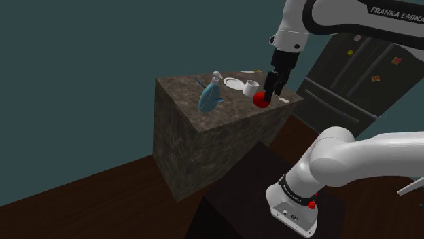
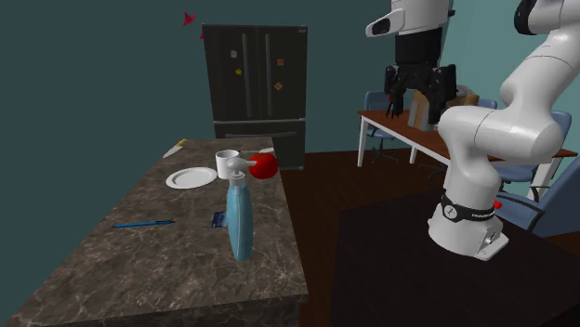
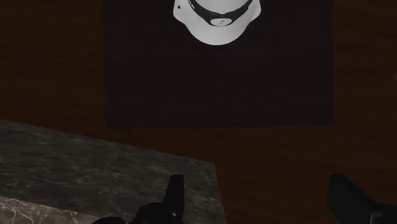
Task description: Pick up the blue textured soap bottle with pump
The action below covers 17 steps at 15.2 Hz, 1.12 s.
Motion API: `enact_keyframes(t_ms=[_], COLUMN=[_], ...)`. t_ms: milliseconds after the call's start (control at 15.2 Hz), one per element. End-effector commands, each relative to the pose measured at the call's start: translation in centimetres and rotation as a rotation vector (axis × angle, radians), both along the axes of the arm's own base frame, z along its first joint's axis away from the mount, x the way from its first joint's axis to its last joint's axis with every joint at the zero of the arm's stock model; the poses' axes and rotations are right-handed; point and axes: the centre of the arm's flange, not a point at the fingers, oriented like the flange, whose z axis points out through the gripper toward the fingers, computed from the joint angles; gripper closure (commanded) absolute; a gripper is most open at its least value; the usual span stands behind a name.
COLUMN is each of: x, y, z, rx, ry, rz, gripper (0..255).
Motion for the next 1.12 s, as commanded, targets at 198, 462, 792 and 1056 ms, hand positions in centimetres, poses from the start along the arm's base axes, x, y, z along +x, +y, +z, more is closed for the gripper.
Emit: enact_keyframes(t_ms=[198, 462, 792, 1056], x=[3.6, 8.3, 14.3, 19.0], y=[-1.1, -2.6, -4.5, -6.1], z=[-1.0, -2.3, -3.9, -5.1], rx=[-0.017, -0.040, -0.069, -0.092], ry=[-0.001, -0.002, -0.003, -0.004], rz=[-0.003, -0.008, -0.013, -0.018], gripper=[0, 0, 0, 0])
